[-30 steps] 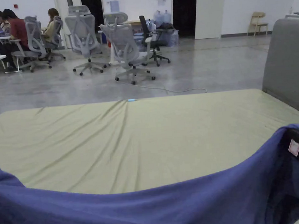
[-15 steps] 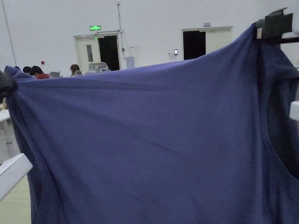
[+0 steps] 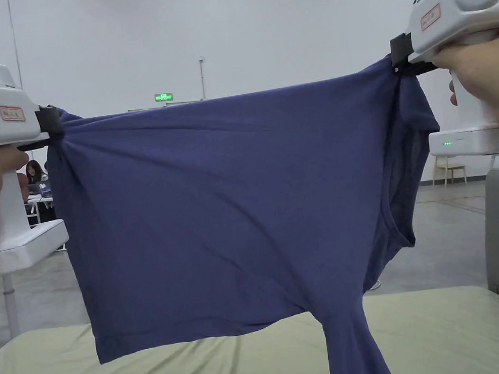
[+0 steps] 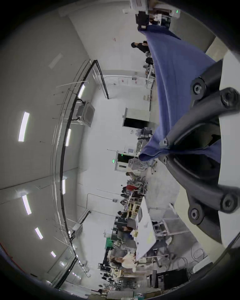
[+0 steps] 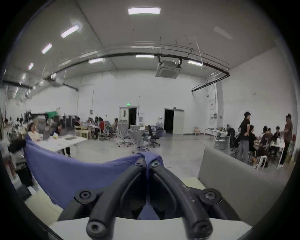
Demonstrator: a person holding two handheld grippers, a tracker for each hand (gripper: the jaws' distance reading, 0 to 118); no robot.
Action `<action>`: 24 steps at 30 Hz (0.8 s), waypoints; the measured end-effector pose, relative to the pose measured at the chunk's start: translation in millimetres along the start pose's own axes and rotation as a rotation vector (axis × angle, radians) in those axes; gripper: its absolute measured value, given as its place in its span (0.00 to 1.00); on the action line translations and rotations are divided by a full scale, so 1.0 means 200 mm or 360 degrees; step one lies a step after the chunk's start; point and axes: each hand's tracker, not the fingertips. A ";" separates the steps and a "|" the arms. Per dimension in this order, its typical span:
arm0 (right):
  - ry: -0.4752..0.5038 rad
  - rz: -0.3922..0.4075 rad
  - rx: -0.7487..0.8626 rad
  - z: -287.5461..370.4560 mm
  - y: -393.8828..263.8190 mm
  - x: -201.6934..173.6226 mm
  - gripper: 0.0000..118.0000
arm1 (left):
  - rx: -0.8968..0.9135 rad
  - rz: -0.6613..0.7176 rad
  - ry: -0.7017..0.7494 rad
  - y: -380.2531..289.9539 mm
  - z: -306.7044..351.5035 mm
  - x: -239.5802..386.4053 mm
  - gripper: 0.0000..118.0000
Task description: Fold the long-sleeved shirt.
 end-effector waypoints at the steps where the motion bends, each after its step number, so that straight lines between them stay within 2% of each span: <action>1: 0.0003 0.0023 -0.0030 -0.06 -0.05 0.00 0.05 | 0.0003 -0.0050 -0.0011 -0.04 -0.04 0.02 0.01; 4: -0.0002 0.0028 -0.0141 -0.22 -0.25 -0.01 0.05 | -0.0055 -0.0189 -0.0009 -0.20 -0.12 0.04 0.01; 6: 0.0027 0.0017 -0.0236 -0.33 -0.44 -0.01 0.05 | -0.0125 -0.0180 -0.0030 -0.36 -0.17 0.03 0.01; 10: 0.0079 -0.0036 -0.0543 -0.55 -0.99 -0.03 0.05 | -0.0437 -0.0220 0.0007 -0.89 -0.25 -0.01 0.01; 14: 0.0150 -0.0067 -0.0876 -0.63 -1.64 -0.11 0.05 | -0.0786 -0.0202 0.0037 -1.48 -0.22 -0.06 0.01; 15: 0.0183 -0.0099 -0.0977 -0.61 -1.86 -0.14 0.05 | -0.0912 -0.0207 0.0069 -1.67 -0.17 -0.07 0.01; 18: 0.0198 -0.0069 -0.1201 -0.47 -2.28 -0.20 0.05 | -0.1096 -0.0217 0.0028 -2.00 0.02 -0.10 0.01; 20: 0.0252 -0.0094 -0.1272 -0.37 -2.46 -0.18 0.05 | -0.1160 -0.0268 -0.0008 -2.11 0.18 -0.13 0.01; 22: 0.0366 -0.0187 -0.1307 -0.17 -2.59 -0.16 0.05 | -0.1203 -0.0244 -0.0016 -2.17 0.37 -0.18 0.01; 24: 0.0406 -0.0223 -0.1335 0.06 -2.65 -0.15 0.05 | -0.1249 -0.0137 -0.0020 -2.19 0.53 -0.28 0.01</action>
